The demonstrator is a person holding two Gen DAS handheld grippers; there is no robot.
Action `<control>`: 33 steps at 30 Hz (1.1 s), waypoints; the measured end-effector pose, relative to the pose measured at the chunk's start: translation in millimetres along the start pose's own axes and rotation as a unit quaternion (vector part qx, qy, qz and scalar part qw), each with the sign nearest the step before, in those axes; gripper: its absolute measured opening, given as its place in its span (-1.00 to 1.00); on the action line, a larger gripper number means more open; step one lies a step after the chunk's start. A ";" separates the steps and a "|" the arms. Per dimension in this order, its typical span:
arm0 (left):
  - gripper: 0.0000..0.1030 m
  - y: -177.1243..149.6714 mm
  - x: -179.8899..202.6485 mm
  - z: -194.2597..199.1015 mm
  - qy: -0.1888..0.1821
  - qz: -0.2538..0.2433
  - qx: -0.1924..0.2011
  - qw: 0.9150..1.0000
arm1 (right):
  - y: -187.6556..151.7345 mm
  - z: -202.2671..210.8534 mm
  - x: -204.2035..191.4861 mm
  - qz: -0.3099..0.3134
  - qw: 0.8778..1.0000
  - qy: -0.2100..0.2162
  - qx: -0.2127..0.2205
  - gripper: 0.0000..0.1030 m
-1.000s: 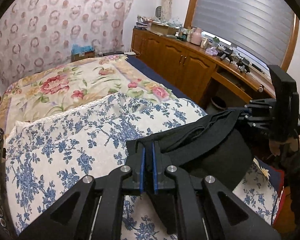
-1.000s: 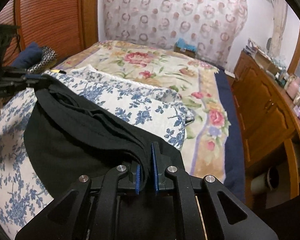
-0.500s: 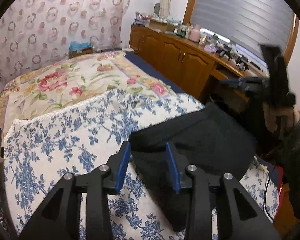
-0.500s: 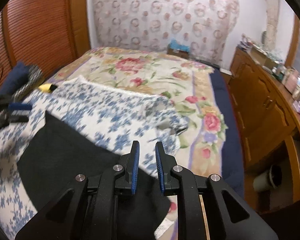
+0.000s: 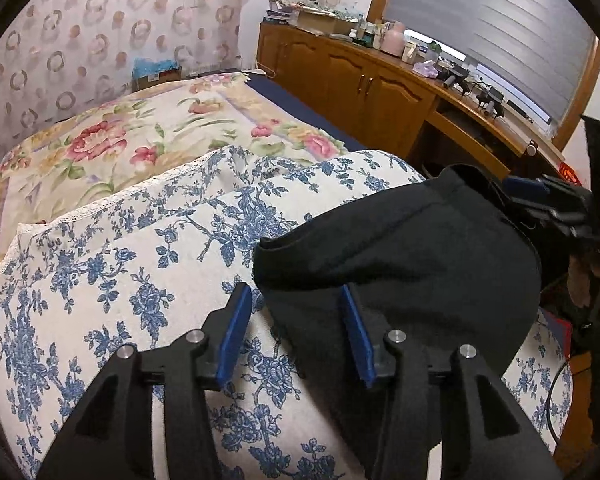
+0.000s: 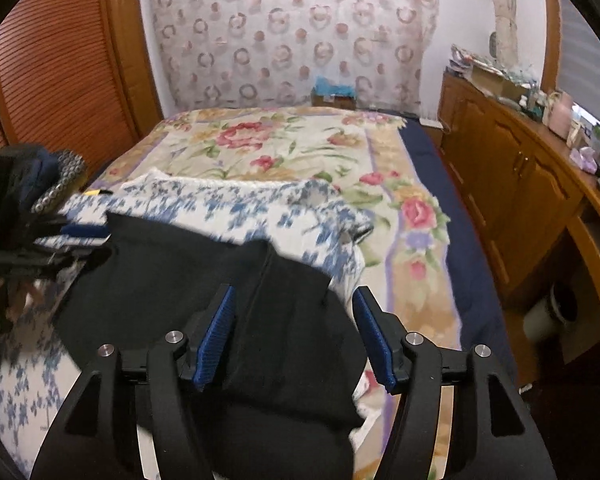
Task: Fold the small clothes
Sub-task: 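Open both grippers and release the folded T-shirt, then grasp the folded T-shirt edge with both grippers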
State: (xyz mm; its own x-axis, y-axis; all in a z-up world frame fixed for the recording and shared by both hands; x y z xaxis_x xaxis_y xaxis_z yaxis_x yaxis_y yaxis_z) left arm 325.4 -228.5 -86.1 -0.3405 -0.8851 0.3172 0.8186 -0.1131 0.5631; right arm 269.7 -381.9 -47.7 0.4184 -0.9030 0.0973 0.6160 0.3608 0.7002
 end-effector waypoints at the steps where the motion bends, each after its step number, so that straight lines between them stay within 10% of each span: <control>1: -0.11 -0.1 -0.3 -0.5 0.000 0.001 -0.001 1.000 | -2.6 1.3 -3.6 0.004 1.000 0.000 -0.002 0.21; 4: -0.09 -0.8 -0.7 -1.9 0.000 0.002 -0.001 1.000 | -6.9 1.5 -10.7 0.017 1.000 0.005 -0.008 0.04; 7: -0.08 -0.7 -1.2 -1.9 0.001 0.002 -0.002 1.000 | -7.7 -2.3 -13.4 0.038 0.999 0.010 -0.015 -0.84; 13: -0.08 -0.5 -1.1 -1.7 0.000 0.006 0.002 1.000 | 2.5 0.6 32.3 -0.007 0.995 -0.100 -0.010 -0.92; 15: -0.08 0.3 -1.8 -1.8 -0.001 0.008 0.004 1.000 | 6.5 8.1 38.6 -0.015 0.994 -0.110 0.000 -0.73; 17: -0.08 0.9 -1.9 -3.6 -0.001 0.011 0.004 1.000 | 7.1 12.6 42.6 -0.026 0.994 -0.109 0.006 -0.12; 22: -0.08 2.6 -7.5 -13.4 -0.010 0.025 -0.008 1.000 | -3.9 2.7 35.1 -0.054 0.997 -0.057 0.006 0.41; 33: -0.07 5.8 -5.7 -25.5 -0.024 0.047 -0.024 0.998 | -32.0 -46.4 14.0 -0.121 0.990 0.044 -0.049 0.44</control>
State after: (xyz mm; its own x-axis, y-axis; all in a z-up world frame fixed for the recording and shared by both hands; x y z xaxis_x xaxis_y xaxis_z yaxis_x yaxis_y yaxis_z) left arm 343.9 -235.7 -104.1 -0.2826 -0.8700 0.4040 0.8686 -0.0534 0.4926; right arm 286.8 -395.3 -101.5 0.3049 -0.9434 -0.1306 0.7659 0.1614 0.6224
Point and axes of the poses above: each gripper's, at about its wrist camera, not at the fingertips, and z roughly against the way its jaws point, x to its right, y to its top, the point moved 6 cm from there along -z, roughly the way its jaws point, and after that the axes turned 12 degrees about z, right-handed, at the moved point
